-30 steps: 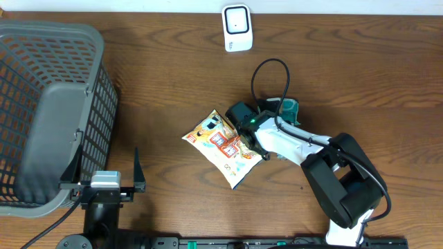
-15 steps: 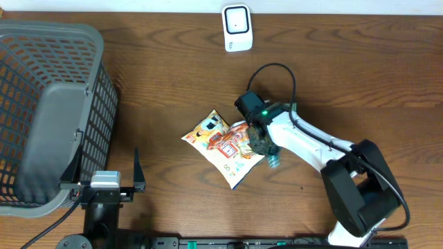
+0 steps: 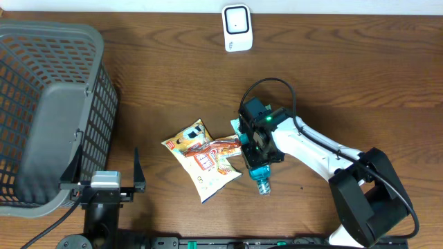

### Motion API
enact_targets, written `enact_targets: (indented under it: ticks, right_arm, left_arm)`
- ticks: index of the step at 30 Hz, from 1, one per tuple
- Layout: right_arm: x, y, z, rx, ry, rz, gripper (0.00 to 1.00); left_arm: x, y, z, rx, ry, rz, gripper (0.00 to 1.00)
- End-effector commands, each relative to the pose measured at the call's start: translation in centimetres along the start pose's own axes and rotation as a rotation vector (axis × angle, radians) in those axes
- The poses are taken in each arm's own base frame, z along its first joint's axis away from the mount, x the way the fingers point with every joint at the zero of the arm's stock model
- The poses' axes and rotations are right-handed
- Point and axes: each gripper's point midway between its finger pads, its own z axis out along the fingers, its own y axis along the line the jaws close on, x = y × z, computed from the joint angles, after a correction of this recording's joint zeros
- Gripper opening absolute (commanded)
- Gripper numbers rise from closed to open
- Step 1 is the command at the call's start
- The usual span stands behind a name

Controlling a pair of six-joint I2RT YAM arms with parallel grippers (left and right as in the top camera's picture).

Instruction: Scan the item barcode

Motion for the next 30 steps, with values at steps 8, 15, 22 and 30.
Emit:
enact_targets:
  ticks: [8,15,22,30]
  right_arm:
    - [-1.9,0.4,-4.2,-0.046,-0.091,0.05,0.62]
    - [-2.3,1.6,-5.2,-0.06,-0.142,0.019,0.53]
    - [-1.9,0.9,-5.4,-0.065,-0.118,0.214,0.61]
    - [0.6,0.5,-8.3,-0.054,-0.119,0.298,0.75]
  left_arm:
    - [-0.5,-0.4,-0.2,0.024,-0.019,-0.019,1.0]
    - [-0.5,-0.4,-0.2,0.024,-0.019,-0.019,1.0]
    - [-0.5,-0.4,-0.2,0.025,-0.019,-0.019,1.0]
    - [-0.5,-0.4,-0.2,0.024,-0.02,-0.019,1.0]
